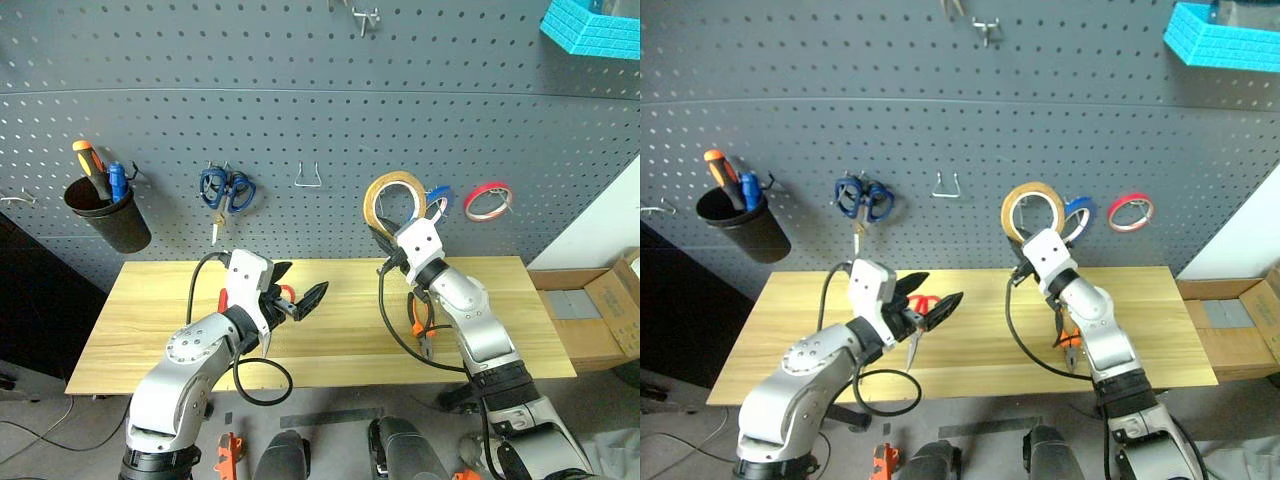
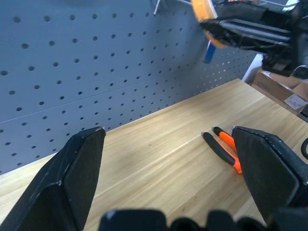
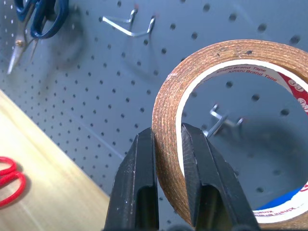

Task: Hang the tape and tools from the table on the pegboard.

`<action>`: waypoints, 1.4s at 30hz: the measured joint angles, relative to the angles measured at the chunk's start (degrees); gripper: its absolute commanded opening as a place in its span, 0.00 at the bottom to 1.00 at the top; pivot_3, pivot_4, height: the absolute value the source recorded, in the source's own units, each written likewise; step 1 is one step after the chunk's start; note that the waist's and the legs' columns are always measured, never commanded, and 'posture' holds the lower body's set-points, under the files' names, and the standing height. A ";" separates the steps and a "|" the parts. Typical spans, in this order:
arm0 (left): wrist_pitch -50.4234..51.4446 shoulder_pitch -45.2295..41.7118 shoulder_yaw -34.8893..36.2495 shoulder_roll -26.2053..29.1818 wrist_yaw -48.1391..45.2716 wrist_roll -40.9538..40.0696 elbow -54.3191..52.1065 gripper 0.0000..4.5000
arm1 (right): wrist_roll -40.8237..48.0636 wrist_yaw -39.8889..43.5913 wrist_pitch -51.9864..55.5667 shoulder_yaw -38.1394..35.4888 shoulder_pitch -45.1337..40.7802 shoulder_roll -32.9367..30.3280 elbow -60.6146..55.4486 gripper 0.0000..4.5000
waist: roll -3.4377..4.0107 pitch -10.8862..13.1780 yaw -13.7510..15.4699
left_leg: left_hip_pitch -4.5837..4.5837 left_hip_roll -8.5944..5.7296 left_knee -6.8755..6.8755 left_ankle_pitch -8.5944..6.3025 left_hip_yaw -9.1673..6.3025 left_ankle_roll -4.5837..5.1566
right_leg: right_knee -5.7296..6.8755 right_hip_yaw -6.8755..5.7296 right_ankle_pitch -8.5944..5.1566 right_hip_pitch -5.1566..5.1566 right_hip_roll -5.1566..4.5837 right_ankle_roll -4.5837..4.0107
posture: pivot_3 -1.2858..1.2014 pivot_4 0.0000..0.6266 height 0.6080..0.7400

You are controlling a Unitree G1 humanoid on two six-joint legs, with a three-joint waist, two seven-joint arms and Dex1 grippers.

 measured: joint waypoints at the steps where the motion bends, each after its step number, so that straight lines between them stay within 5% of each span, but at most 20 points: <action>1: -0.12 -0.01 -0.14 0.00 0.12 -0.01 0.03 1.00 | 0.48 0.65 1.05 -0.02 -0.16 -0.10 0.56 0.03 | 0.00 -0.13 0.00 | 0.01 -0.01 0.00 0.00 0.01 0.00 | 0.01 0.00 0.02 0.00 0.00 -0.03 | 0.53 0.14 1.00; 3: -0.29 -0.22 -0.19 0.00 0.35 -0.01 0.27 1.00 | 1.46 2.03 3.37 -0.06 -0.73 -0.33 1.73 0.03 | 0.00 -0.32 -0.02 | 0.05 -0.04 0.01 0.00 0.03 0.01 | 0.03 0.00 0.03 0.02 0.02 -0.05 | 0.53 0.14 1.00; 11: -0.76 -0.94 -1.41 0.13 0.59 -0.08 1.56 1.00 | 3.64 4.56 7.80 -1.54 -2.36 -1.16 2.22 0.61 | 0.06 -0.81 -0.09 | 0.31 -0.06 0.05 0.01 0.05 0.02 | 0.06 0.00 0.05 0.26 0.12 -0.08 | 0.53 0.14 1.00; 16: -1.39 -1.31 -3.17 0.20 0.46 -0.08 2.06 1.00 | 3.89 5.41 12.28 -1.67 3.96 -2.75 -4.56 0.99 | 0.10 -0.99 -0.02 | 0.29 -0.05 0.03 0.01 0.03 0.03 | 0.05 0.01 0.05 0.25 0.10 -0.08 | 0.52 0.17 1.00; 24: -13.07 3.95 -13.71 9.90 -9.03 7.93 7.83 1.00 | 4.45 1.99 41.13 -1.78 16.55 -3.64 -21.11 0.99 | 0.30 -0.39 -0.48 | 0.66 0.02 0.03 0.02 0.21 0.08 | 0.11 0.08 -0.41 0.45 0.14 -0.20 | 0.50 0.32 1.00; 30: -25.57 0.59 -18.95 14.90 -16.62 14.98 18.10 1.00 | 5.84 -5.98 57.44 -7.28 11.07 2.22 -17.89 0.99 | 0.74 1.04 -1.13 | 0.80 0.05 0.01 0.09 0.23 0.18 | 0.16 0.13 -0.48 0.52 0.23 -0.26 | 0.48 0.40 1.00; 42: -32.77 -3.85 -19.11 13.97 -19.17 17.80 25.81 1.00 | 5.93 -17.16 68.38 -17.32 4.45 5.63 -8.50 0.99 | 0.91 3.61 -2.38 | -0.35 0.15 -0.10 -0.19 -0.01 0.66 | 0.15 0.15 -0.20 -0.56 -0.16 -0.17 | 0.49 0.49 1.00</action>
